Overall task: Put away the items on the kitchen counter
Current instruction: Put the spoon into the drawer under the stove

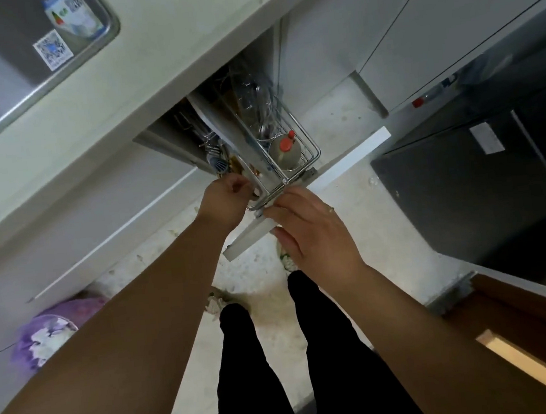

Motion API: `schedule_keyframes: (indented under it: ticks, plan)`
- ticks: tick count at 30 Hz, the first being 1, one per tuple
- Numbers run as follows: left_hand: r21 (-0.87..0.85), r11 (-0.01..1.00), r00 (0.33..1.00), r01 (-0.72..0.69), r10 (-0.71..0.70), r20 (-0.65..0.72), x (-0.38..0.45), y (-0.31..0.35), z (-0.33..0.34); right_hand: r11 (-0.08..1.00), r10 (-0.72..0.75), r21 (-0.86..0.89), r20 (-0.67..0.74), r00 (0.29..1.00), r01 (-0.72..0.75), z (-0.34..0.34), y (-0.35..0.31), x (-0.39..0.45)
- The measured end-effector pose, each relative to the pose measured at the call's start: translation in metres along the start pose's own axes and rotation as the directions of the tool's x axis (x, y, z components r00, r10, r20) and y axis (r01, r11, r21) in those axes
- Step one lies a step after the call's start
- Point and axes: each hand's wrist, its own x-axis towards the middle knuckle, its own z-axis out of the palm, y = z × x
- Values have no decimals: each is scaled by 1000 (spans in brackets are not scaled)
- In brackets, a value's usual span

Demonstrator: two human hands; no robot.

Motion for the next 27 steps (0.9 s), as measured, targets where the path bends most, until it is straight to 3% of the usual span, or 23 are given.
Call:
schedule_keyframes:
  ticks: [4, 7, 10, 12, 17, 20, 27]
  plan:
    - [-104, 991, 991, -87, 76, -106, -28, 17, -33, 999, 51, -18, 7, 999, -51, 8, -6, 18]
    - [-154, 969, 965, -193, 160, -207, -60, 33, -53, 984, 173, -34, -65, 983, -176, 6, -21, 37]
    - [-148, 954, 942, -261, 218, -255, -86, 44, -68, 920, 379, -23, -206, 902, -391, -1, -31, 58]
    - [-128, 959, 951, -254, 224, -213, -92, 47, -73, 886, 458, 39, -237, 857, -463, -4, -30, 72]
    - [206, 972, 993, -111, 117, -17, -82, 44, -74, 896, 444, 48, -125, 887, -442, -3, -29, 109]
    - [196, 979, 997, -50, 61, -54, -70, 42, -76, 914, 405, 71, -78, 911, -400, -3, -28, 125]
    - [257, 964, 992, -75, 97, -75, -37, 42, -88, 938, 336, 57, 99, 936, -343, 10, -23, 154]
